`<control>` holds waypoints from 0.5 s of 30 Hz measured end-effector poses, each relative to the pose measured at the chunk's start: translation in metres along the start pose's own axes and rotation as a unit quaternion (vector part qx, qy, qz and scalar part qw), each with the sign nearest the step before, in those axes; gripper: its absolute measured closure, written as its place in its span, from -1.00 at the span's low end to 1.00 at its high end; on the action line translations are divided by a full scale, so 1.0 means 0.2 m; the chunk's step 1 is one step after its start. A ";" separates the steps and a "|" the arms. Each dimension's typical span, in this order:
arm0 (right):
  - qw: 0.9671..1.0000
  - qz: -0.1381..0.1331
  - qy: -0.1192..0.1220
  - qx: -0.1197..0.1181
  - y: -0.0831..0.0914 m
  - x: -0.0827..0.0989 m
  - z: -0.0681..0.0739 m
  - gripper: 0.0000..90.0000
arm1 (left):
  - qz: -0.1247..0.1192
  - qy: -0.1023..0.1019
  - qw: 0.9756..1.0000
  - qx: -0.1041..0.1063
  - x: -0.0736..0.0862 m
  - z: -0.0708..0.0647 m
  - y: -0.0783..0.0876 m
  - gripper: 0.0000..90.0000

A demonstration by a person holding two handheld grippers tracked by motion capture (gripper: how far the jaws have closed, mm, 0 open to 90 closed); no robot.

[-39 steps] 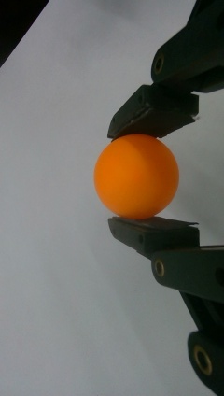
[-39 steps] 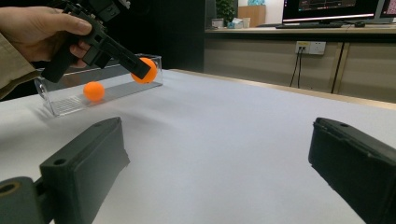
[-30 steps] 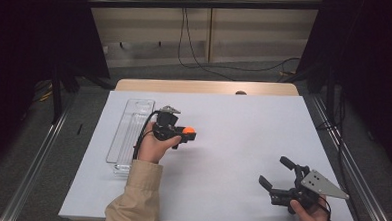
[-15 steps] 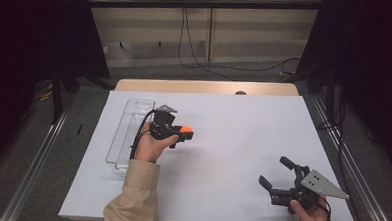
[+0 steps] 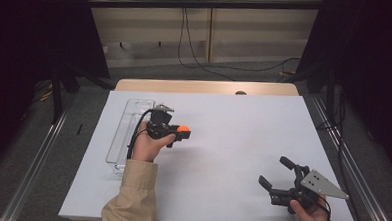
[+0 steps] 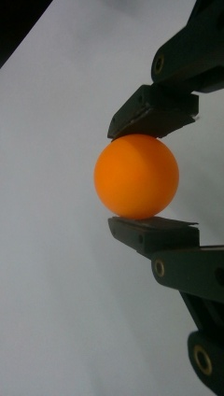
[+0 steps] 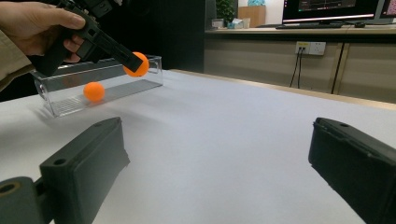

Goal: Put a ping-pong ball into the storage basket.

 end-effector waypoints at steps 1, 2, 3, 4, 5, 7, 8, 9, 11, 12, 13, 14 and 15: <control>1.000 0.000 0.000 0.000 0.00 0.00 0.00 -0.93 | -0.001 0.002 1.000 -0.001 0.00 0.00 0.00 0.13; 1.000 0.000 0.000 0.000 0.00 0.00 0.00 -0.93 | -0.003 0.002 1.000 -0.002 0.00 0.01 0.01 0.13; 1.000 0.000 0.000 0.000 0.00 0.00 0.00 -0.93 | -0.003 0.002 1.000 -0.002 0.00 0.01 0.01 0.13; 1.000 0.000 0.000 0.001 0.00 0.00 0.00 -0.93 | -0.004 0.004 1.000 -0.003 0.00 0.01 0.01 0.13; 1.000 0.000 0.000 0.000 0.00 0.00 0.00 -0.93 | -0.004 0.005 1.000 -0.002 0.00 0.01 0.02 0.13; 1.000 0.000 0.000 0.000 0.00 0.00 0.00 -0.93 | -0.005 0.005 1.000 -0.004 0.00 0.02 0.02 0.13; 1.000 0.000 0.000 -0.001 0.00 0.00 0.00 -0.93 | -0.006 0.006 1.000 -0.005 0.00 0.02 0.03 0.13; 1.000 0.001 -0.001 -0.001 0.00 0.00 0.00 -0.93 | -0.007 0.007 1.000 -0.004 0.00 0.02 0.03 0.13; 1.000 0.000 -0.001 -0.001 0.00 0.00 0.00 -0.93 | -0.007 0.009 1.000 -0.005 0.00 0.03 0.04 0.13; 1.000 0.000 -0.001 -0.001 0.00 0.00 0.00 -0.93 | -0.009 0.011 1.000 -0.006 0.00 0.03 0.04 0.13; 1.000 0.000 -0.001 -0.001 0.00 0.00 0.00 -0.93 | -0.008 0.010 1.000 -0.006 0.00 0.03 0.04 0.13; 1.000 0.000 0.000 -0.001 0.00 0.00 0.00 -0.93 | -0.008 0.011 1.000 -0.006 0.00 0.03 0.05 0.13; 1.000 0.000 0.000 0.000 0.00 0.00 0.00 -0.93 | -0.009 0.011 1.000 -0.007 0.00 0.04 0.05 0.13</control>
Point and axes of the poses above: each handheld gripper's, and its own axes: y roughly backward along the jaws, x roughly out of its underside, z roughly to its left, the point moved 1 cm from there along -y, roughly forward along the jaws, and after that the axes turned 13 degrees about y, right-handed, at the moved point
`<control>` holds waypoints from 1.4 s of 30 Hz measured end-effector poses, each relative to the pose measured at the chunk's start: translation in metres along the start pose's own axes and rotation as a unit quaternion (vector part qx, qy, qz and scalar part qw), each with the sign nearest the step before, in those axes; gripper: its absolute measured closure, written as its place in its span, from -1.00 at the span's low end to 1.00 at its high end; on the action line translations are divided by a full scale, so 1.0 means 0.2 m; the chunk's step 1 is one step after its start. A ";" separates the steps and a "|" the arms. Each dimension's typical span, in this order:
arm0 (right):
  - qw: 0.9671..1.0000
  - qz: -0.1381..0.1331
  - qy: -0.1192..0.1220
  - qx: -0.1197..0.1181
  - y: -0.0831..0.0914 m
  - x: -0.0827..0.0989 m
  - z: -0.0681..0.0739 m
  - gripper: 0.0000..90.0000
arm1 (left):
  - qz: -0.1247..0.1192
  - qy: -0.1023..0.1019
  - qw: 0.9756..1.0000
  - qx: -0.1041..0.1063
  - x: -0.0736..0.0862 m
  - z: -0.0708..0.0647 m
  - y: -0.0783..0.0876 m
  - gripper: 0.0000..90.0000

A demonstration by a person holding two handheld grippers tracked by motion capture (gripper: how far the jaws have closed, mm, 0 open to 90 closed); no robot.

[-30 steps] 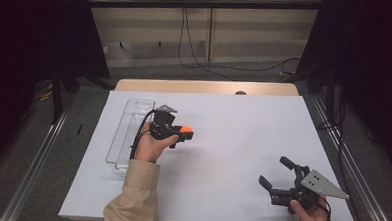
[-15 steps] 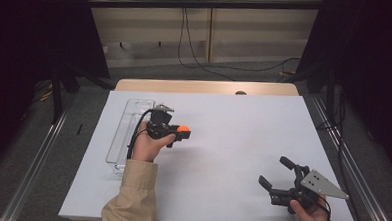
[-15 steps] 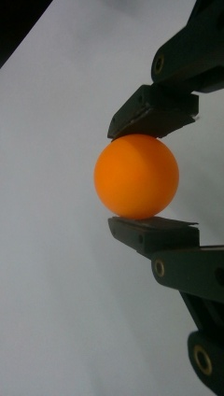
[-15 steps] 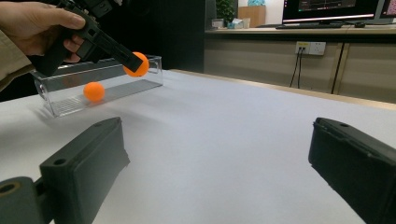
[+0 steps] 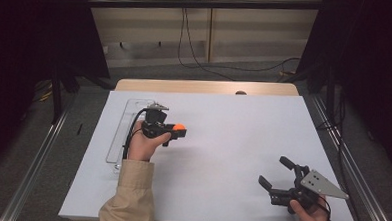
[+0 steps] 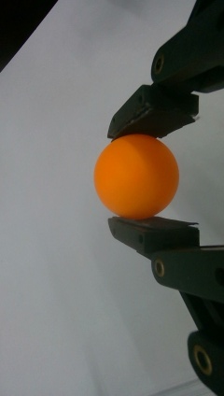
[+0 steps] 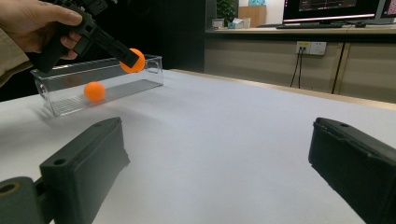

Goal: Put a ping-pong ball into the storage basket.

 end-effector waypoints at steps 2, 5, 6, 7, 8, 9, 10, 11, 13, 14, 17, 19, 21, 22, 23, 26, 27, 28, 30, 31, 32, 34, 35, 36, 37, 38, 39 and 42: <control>1.000 0.000 0.000 0.000 0.00 0.00 0.00 -0.93 | 0.000 0.002 1.000 0.000 0.00 0.00 0.00 0.13; 1.000 0.000 -0.001 -0.001 0.00 0.00 0.00 -0.93 | 0.001 0.001 1.000 -0.002 0.00 0.01 0.01 0.13; 1.000 0.000 -0.001 -0.001 0.00 0.00 0.00 -0.93 | 0.001 0.001 1.000 -0.003 0.00 0.01 0.01 0.13; 1.000 0.000 -0.001 -0.001 0.00 0.00 0.00 -0.93 | 0.001 0.002 1.000 -0.003 0.00 0.01 0.01 0.13; 1.000 0.001 0.000 -0.001 0.00 0.00 0.00 -0.93 | 0.000 0.003 1.000 -0.003 0.00 0.01 0.01 0.13; 1.000 0.001 -0.001 -0.001 0.00 0.00 0.00 -0.93 | -0.001 0.004 1.000 -0.003 0.00 0.02 0.02 0.13; 1.000 0.001 -0.001 -0.001 0.00 0.00 0.00 -0.93 | -0.003 0.006 1.000 -0.003 0.00 0.02 0.02 0.13; 1.000 0.001 -0.001 -0.001 0.00 0.00 0.00 -0.93 | -0.002 0.005 1.000 -0.003 0.00 0.02 0.02 0.13; 1.000 0.000 -0.001 -0.001 0.00 0.00 0.00 -0.93 | -0.004 0.006 1.000 -0.003 0.00 0.02 0.03 0.13; 1.000 0.001 -0.001 -0.001 0.00 0.00 0.00 -0.93 | -0.006 0.008 1.000 -0.004 0.00 0.03 0.03 0.13; 1.000 0.001 -0.001 -0.001 0.00 0.00 0.00 -0.93 | -0.004 0.007 1.000 -0.005 0.00 0.03 0.04 0.13; 1.000 0.001 -0.001 -0.001 0.00 0.00 0.00 -0.93 | -0.005 0.007 1.000 -0.007 0.00 0.04 0.04 0.13; 1.000 0.001 -0.001 -0.001 0.00 0.00 0.00 -0.93 | -0.007 0.007 1.000 -0.008 0.00 0.04 0.05 0.13; 1.000 0.001 -0.001 -0.001 0.00 0.00 0.00 -0.93 | -0.007 0.007 1.000 -0.009 0.00 0.04 0.05 0.13; 1.000 0.000 -0.001 -0.001 0.00 0.00 0.00 -0.94 | -0.009 0.011 1.000 -0.008 0.00 0.04 0.05 0.13; 1.000 0.000 -0.001 -0.001 0.00 0.00 0.00 -0.93 | -0.009 0.009 1.000 -0.010 0.00 0.04 0.06 0.13; 1.000 0.000 -0.001 -0.002 0.00 0.00 0.00 -0.93 | -0.009 0.009 1.000 -0.011 0.00 0.05 0.06 0.13; 1.000 0.000 -0.001 -0.001 0.00 0.00 0.00 -0.94 | -0.009 0.010 1.000 -0.010 0.00 0.05 0.06 0.13; 1.000 0.000 -0.001 -0.001 0.00 0.00 0.00 -0.93 | -0.011 0.012 1.000 -0.010 0.00 0.05 0.06 0.13; 1.000 0.000 -0.001 -0.001 0.00 0.00 0.00 -0.93 | -0.011 0.012 1.000 -0.011 0.00 0.05 0.07 0.13; 1.000 0.000 -0.001 -0.001 0.00 0.00 0.00 -0.94 | -0.012 0.011 1.000 -0.012 0.00 0.05 0.07 0.13; 1.000 0.000 -0.001 -0.002 0.00 0.00 0.00 -0.93 | -0.014 0.013 1.000 -0.012 -0.01 0.06 0.08 0.13; 1.000 0.000 -0.001 -0.002 0.00 0.00 0.00 -0.94 | -0.013 0.012 1.000 -0.014 -0.01 0.06 0.08 0.13; 1.000 0.000 0.000 -0.002 0.00 0.00 0.00 -0.93 | -0.014 0.014 1.000 -0.013 -0.01 0.06 0.08 0.13; 1.000 0.000 -0.001 -0.002 0.00 0.00 0.00 -0.93 | -0.015 0.014 1.000 -0.013 -0.01 0.06 0.08 0.13; 1.000 0.000 -0.001 -0.002 0.00 0.00 0.00 -0.93 | -0.015 0.015 1.000 -0.014 -0.01 0.06 0.09 0.13; 1.000 0.000 -0.001 -0.002 0.00 0.00 0.00 -0.93 | -0.015 0.014 1.000 -0.013 -0.01 0.06 0.09 0.13; 1.000 0.000 -0.001 -0.001 0.00 0.00 0.00 -0.94 | -0.014 0.014 1.000 -0.015 -0.01 0.07 0.09 0.13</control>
Point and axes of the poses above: each handheld gripper's, and its own axes: y roughly backward along the jaws, x roughly out of its underside, z roughly to its left, the point moved 1 cm from there along -y, roughly forward along the jaws, and after that the axes turned 13 degrees about y, right-handed, at the moved point
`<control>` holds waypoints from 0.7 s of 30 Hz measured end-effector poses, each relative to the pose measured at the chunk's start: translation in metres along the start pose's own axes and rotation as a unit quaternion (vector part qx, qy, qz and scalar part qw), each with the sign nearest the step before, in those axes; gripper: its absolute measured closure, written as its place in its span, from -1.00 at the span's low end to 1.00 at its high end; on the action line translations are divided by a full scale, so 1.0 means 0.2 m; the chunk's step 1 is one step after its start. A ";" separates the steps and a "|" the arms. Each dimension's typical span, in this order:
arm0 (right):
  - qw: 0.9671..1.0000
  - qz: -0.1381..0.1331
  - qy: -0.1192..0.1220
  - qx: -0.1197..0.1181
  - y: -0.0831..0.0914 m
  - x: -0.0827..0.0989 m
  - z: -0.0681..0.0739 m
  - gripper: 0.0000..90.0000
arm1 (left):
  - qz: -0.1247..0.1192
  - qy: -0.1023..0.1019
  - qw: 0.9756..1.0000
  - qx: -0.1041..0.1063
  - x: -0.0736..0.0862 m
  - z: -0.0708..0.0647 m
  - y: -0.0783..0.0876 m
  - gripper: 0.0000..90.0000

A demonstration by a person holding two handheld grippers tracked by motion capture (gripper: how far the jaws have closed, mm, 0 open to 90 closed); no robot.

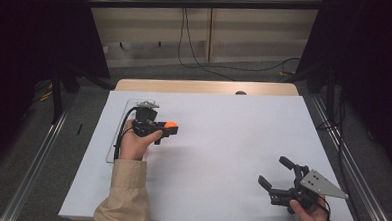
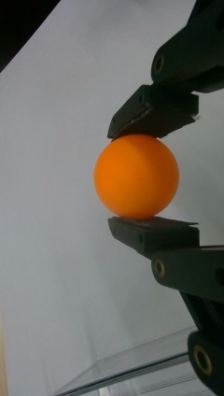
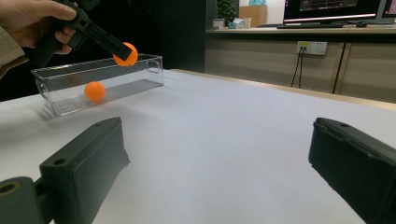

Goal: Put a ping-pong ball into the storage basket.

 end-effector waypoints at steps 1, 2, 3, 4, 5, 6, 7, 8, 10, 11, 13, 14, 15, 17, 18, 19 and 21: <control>1.000 0.001 0.000 0.000 0.00 0.00 0.00 -0.94 | 0.001 0.000 1.000 0.000 0.00 0.00 0.00 0.13; 1.000 0.001 0.000 0.000 0.00 0.00 0.00 -0.94 | 0.000 0.000 1.000 -0.002 0.00 0.00 0.00 0.13; 1.000 0.000 0.000 -0.001 0.00 0.00 0.00 -0.93 | -0.001 0.000 1.000 -0.002 0.00 0.01 0.00 0.13; 1.000 0.001 0.000 -0.001 0.00 0.00 0.00 -0.94 | -0.002 0.001 1.000 -0.002 0.00 0.01 0.01 0.13; 1.000 0.001 0.000 -0.001 0.00 0.00 0.00 -0.93 | -0.001 0.001 1.000 -0.002 0.00 0.01 0.01 0.13; 1.000 0.000 0.001 -0.001 0.00 0.00 0.00 -0.93 | 0.000 0.001 1.000 -0.003 0.00 0.01 0.01 0.13; 1.000 0.000 0.000 -0.001 0.00 0.00 0.00 -0.93 | -0.001 0.001 1.000 -0.003 0.00 0.01 0.01 0.13; 1.000 0.000 0.000 0.000 0.00 0.00 0.00 -0.94 | -0.002 0.001 1.000 -0.003 0.00 0.01 0.01 0.13; 1.000 0.000 0.001 -0.001 0.00 0.00 0.00 -0.93 | -0.002 0.001 1.000 -0.003 0.00 0.01 0.02 0.13; 1.000 0.000 0.001 -0.001 0.00 0.00 0.00 -0.94 | -0.002 0.001 1.000 -0.003 0.00 0.01 0.02 0.13; 1.000 0.000 0.000 -0.001 0.00 0.00 0.00 -0.94 | -0.003 0.003 1.000 -0.004 0.00 0.01 0.02 0.13; 1.000 0.000 0.000 -0.001 0.00 0.00 0.00 -0.94 | -0.006 0.005 1.000 -0.004 0.00 0.02 0.02 0.13; 1.000 0.000 0.000 -0.001 0.00 0.00 0.00 -0.94 | -0.005 0.004 1.000 -0.005 0.00 0.02 0.03 0.13; 1.000 0.000 0.001 -0.001 0.00 0.00 0.00 -0.94 | -0.005 0.003 1.000 -0.006 0.00 0.02 0.03 0.13; 1.000 0.000 0.001 -0.001 0.00 0.00 0.00 -0.94 | -0.006 0.004 1.000 -0.006 0.00 0.02 0.03 0.13; 1.000 0.000 0.000 -0.001 0.00 0.00 0.00 -0.94 | -0.005 0.004 1.000 -0.006 0.00 0.03 0.04 0.13; 1.000 0.000 0.001 -0.001 0.00 0.00 0.00 -0.94 | -0.008 0.007 1.000 -0.006 0.00 0.03 0.04 0.13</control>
Point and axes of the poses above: each handheld gripper's, and its own axes: y roughly backward along the jaws, x roughly out of its underside, z roughly to its left, the point moved 1 cm from there along -y, roughly forward along the jaws, and after that the axes turned 13 degrees about y, right-handed, at the moved point
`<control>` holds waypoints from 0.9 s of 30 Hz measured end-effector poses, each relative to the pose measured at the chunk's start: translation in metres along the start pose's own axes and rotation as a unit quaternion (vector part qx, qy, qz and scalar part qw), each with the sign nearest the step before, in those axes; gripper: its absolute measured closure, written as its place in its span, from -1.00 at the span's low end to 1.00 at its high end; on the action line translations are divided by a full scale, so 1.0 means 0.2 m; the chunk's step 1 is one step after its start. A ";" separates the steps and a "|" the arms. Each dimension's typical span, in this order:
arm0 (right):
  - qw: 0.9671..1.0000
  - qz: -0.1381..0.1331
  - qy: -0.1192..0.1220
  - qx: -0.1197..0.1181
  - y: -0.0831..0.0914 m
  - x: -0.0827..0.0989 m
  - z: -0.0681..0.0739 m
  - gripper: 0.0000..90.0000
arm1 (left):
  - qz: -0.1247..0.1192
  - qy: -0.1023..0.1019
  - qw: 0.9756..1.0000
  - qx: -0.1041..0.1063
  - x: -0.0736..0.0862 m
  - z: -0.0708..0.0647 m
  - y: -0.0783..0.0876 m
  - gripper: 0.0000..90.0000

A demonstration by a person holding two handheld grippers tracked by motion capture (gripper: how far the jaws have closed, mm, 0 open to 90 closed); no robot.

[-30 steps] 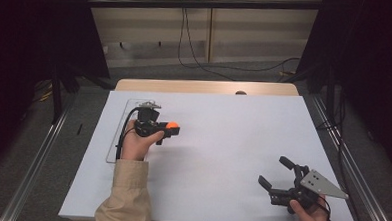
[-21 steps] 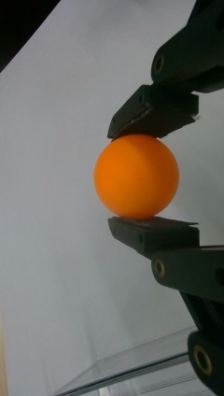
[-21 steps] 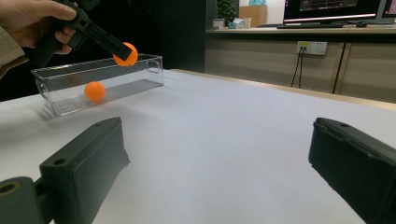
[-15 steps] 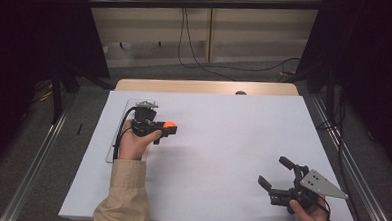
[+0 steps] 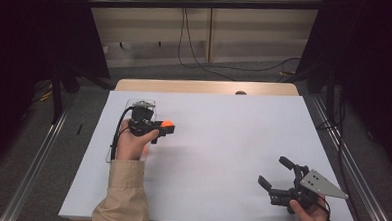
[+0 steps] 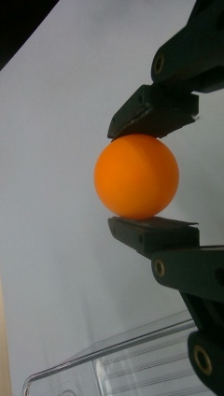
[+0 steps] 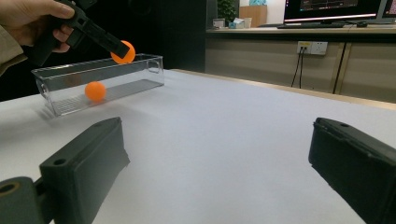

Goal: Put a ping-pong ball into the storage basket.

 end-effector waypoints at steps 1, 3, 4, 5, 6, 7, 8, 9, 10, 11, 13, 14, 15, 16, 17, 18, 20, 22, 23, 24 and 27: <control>1.000 0.000 0.000 0.000 0.00 0.00 0.00 -0.94 | 0.000 0.000 1.000 0.000 0.00 0.00 0.00 0.13; 1.000 0.000 0.000 0.000 0.00 0.00 0.00 -0.94 | 0.001 -0.003 1.000 -0.001 0.00 0.01 0.01 0.13; 1.000 0.000 0.000 0.000 0.00 0.00 0.00 -0.94 | 0.000 -0.001 1.000 -0.001 0.00 0.01 0.01 0.13; 1.000 0.000 0.000 0.000 0.00 0.00 0.00 -0.93 | 0.000 -0.001 1.000 -0.001 0.00 0.01 0.01 0.13; 1.000 0.000 0.001 0.000 0.00 0.00 0.00 -0.94 | 0.000 -0.001 1.000 -0.001 0.00 0.01 0.01 0.13; 1.000 0.000 0.000 0.000 0.00 0.00 0.00 -0.94 | 0.001 -0.002 1.000 -0.002 0.00 0.01 0.01 0.13; 1.000 0.000 0.001 0.000 0.00 0.00 0.00 -0.94 | 0.001 -0.001 1.000 -0.002 0.00 0.01 0.01 0.13; 1.000 0.000 0.001 0.000 0.00 0.00 0.00 -0.93 | -0.001 -0.001 1.000 -0.003 0.00 0.01 0.01 0.13; 1.000 -0.001 0.001 0.000 0.00 0.00 0.00 -0.93 | -0.003 0.001 1.000 -0.003 0.00 0.01 0.01 0.13; 1.000 -0.001 0.000 0.000 0.00 0.00 0.00 -0.93 | -0.004 0.000 1.000 -0.004 0.00 0.01 0.01 0.13; 1.000 -0.001 0.000 0.000 0.00 0.00 0.00 -0.93 | -0.003 -0.002 1.000 -0.006 0.00 0.02 0.02 0.13; 1.000 -0.001 0.000 0.000 0.00 0.00 0.00 -0.93 | -0.003 -0.002 1.000 -0.006 0.00 0.02 0.02 0.13; 1.000 -0.001 0.001 0.000 0.00 0.00 0.00 -0.93 | -0.004 0.001 1.000 -0.007 0.00 0.02 0.03 0.13; 1.000 -0.001 0.001 0.000 0.00 0.00 0.00 -0.93 | -0.006 0.001 1.000 -0.007 0.00 0.02 0.03 0.13; 1.000 -0.001 0.001 0.000 0.00 0.00 0.00 -0.93 | -0.006 0.001 1.000 -0.008 0.00 0.02 0.03 0.13; 1.000 -0.001 0.001 0.000 0.00 0.00 0.00 -0.94 | -0.006 0.003 1.000 -0.007 0.00 0.02 0.03 0.13; 1.000 -0.001 0.001 0.000 0.00 0.00 0.00 -0.94 | -0.005 0.001 1.000 -0.007 0.00 0.03 0.03 0.13; 1.000 -0.001 0.001 0.000 0.00 0.00 0.00 -0.93 | -0.007 0.002 1.000 -0.009 0.00 0.03 0.03 0.13; 1.000 -0.001 0.001 0.000 0.00 0.00 0.00 -0.94 | -0.006 0.001 1.000 -0.011 -0.01 0.03 0.04 0.13; 1.000 -0.001 0.001 0.000 0.00 0.00 0.00 -0.93 | -0.007 0.002 1.000 -0.011 -0.01 0.03 0.04 0.13; 1.000 -0.001 0.001 0.000 0.00 0.00 0.00 -0.93 | -0.009 0.004 1.000 -0.012 -0.01 0.04 0.04 0.13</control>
Point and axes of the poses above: each handheld gripper's, and its own axes: y roughly backward along the jaws, x roughly out of its underside, z roughly to its left, the point moved 1 cm from there along -y, roughly forward along the jaws, and after that the axes turned 13 degrees about y, right-handed, at the moved point
